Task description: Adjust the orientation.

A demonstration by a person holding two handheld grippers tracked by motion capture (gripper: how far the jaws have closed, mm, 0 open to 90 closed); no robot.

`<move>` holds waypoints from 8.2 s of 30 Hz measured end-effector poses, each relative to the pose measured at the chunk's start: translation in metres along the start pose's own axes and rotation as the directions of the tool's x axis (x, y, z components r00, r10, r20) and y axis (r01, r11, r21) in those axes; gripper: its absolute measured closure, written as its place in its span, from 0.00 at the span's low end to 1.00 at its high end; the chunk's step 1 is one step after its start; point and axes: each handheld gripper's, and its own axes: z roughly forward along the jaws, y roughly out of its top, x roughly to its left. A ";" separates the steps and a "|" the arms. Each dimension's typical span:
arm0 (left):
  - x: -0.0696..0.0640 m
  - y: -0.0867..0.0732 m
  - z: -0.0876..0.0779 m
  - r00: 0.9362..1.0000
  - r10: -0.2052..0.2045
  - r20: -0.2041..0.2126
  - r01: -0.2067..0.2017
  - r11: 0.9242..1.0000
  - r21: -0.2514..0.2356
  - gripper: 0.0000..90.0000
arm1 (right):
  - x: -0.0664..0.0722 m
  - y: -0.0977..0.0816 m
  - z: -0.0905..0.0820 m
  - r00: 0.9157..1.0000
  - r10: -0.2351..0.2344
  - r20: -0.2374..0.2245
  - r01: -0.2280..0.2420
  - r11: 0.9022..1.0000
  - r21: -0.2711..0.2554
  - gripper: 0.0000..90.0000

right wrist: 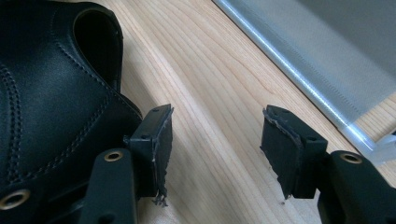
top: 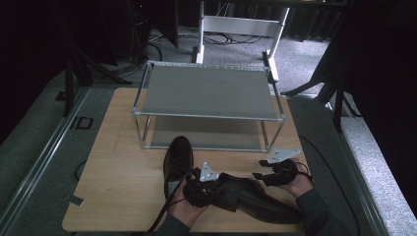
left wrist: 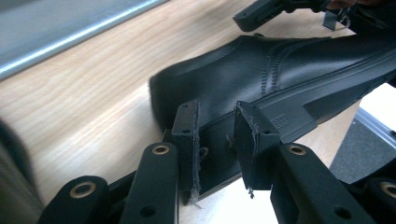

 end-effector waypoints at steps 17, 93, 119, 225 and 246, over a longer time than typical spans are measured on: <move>-0.007 -0.014 -0.011 0.999 0.019 0.046 -0.019 1.000 -0.012 0.89 | 0.002 0.014 -0.004 0.999 0.005 -0.043 -0.007 0.999 -0.031 0.47; -0.050 -0.022 0.057 0.967 0.094 0.236 -0.106 0.994 0.039 0.84 | 0.029 0.069 0.016 0.951 0.031 -0.307 -0.060 0.995 -0.083 0.62; -0.032 0.009 -0.006 0.984 0.168 0.053 -0.158 0.976 -0.150 0.75 | 0.022 -0.027 -0.054 0.983 0.138 -0.123 -0.155 0.978 -0.141 0.99; 0.100 -0.063 -0.008 0.980 -0.196 -0.038 0.194 0.979 -0.057 0.87 | -0.002 -0.011 0.029 0.951 0.306 -0.040 -0.307 0.952 -0.018 1.00; 0.075 -0.059 0.005 0.981 -0.188 0.045 0.190 0.981 -0.047 0.95 | -0.002 -0.017 0.024 0.947 0.315 -0.070 -0.317 0.948 -0.020 0.97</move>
